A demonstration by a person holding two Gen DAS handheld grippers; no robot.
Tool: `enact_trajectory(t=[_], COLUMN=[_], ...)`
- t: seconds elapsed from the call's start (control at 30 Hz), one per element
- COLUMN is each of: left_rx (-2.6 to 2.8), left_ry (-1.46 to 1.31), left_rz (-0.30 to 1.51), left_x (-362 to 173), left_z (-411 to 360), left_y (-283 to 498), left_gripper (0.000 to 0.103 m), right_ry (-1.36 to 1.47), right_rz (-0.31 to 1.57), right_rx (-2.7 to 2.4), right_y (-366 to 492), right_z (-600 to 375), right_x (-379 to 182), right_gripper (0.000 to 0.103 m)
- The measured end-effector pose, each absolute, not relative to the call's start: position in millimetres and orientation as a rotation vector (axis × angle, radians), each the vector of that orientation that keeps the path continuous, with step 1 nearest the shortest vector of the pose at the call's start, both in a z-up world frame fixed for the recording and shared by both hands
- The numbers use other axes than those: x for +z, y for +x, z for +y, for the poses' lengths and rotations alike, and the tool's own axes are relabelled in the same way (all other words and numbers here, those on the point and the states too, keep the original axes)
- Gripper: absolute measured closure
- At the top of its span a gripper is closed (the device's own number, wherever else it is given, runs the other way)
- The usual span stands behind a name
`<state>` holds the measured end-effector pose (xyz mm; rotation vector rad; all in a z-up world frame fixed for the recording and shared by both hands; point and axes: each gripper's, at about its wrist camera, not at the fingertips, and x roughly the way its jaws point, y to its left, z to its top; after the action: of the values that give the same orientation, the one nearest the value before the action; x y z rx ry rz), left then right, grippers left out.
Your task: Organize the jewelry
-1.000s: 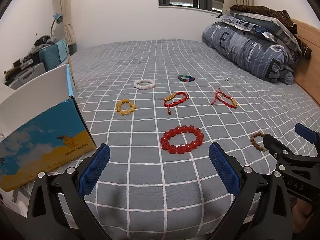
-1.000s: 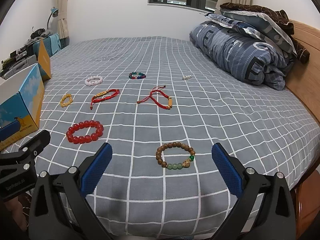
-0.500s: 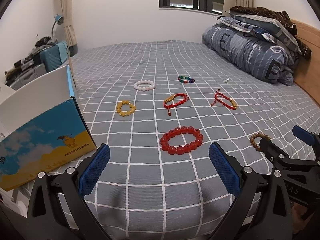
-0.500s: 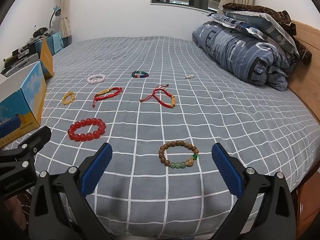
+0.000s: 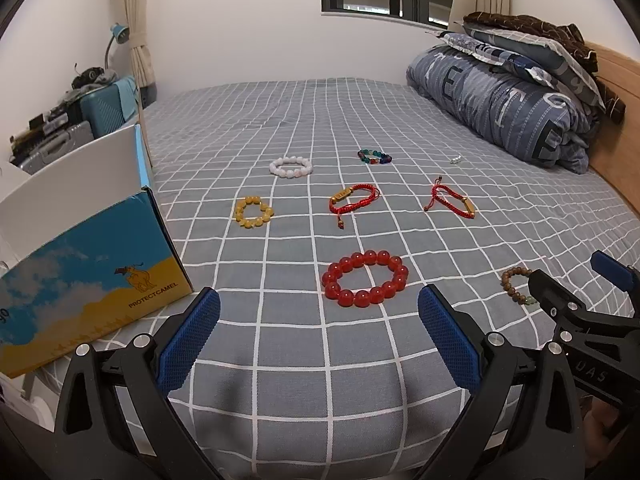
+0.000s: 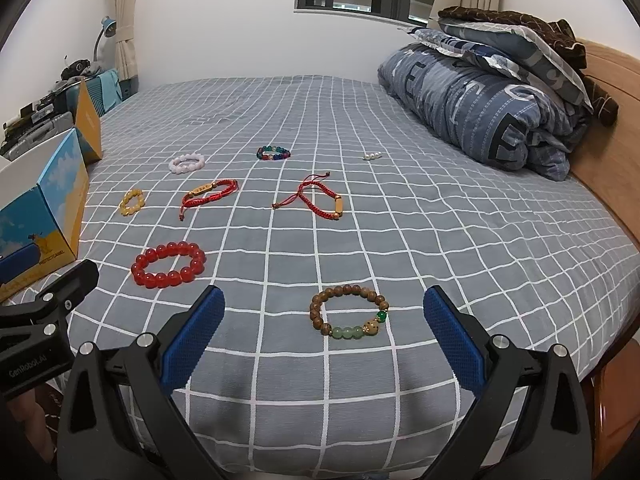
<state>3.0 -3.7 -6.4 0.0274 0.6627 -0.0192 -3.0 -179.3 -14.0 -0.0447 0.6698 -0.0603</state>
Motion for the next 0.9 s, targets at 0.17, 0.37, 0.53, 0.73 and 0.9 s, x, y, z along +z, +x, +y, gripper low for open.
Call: enact_trajectory(t=[0.17,0.37,0.53,0.73,0.9], left_rx=[-0.017,-0.017,-0.012,-0.012,-0.016], left_ry=[0.027,0.028,0.024,0.024,0.026], left_rz=[0.661,0.662,0.665,0.661,0.659], left_x=[-6.4,-6.5,-6.6,-5.8,-5.6], left_z=[-3.2,-3.2,-1.9,-2.0,-2.9], left_y=[2.7,2.8,2.9,1.9,1.3], left_gripper=[0.006,0.006,0.006,0.006,0.006], right_ry=[-0.043,-0.041,-0.043,-0.042,-0.043], right_rz=[0.667,0.666,0.664,0.665,0.664], right_rx=[-0.063,-0.067,-0.067,-0.066,-0.067], right_y=[-4.0,-3.8,-4.2,-3.8,-3.9], right_z=[-180.5,-181.6,-181.5,-181.6,-181.6], right_x=[-12.6,-12.1,-11.5,-11.3,-11.5], right_gripper=[0.007,0.007,0.007,0.007,0.007])
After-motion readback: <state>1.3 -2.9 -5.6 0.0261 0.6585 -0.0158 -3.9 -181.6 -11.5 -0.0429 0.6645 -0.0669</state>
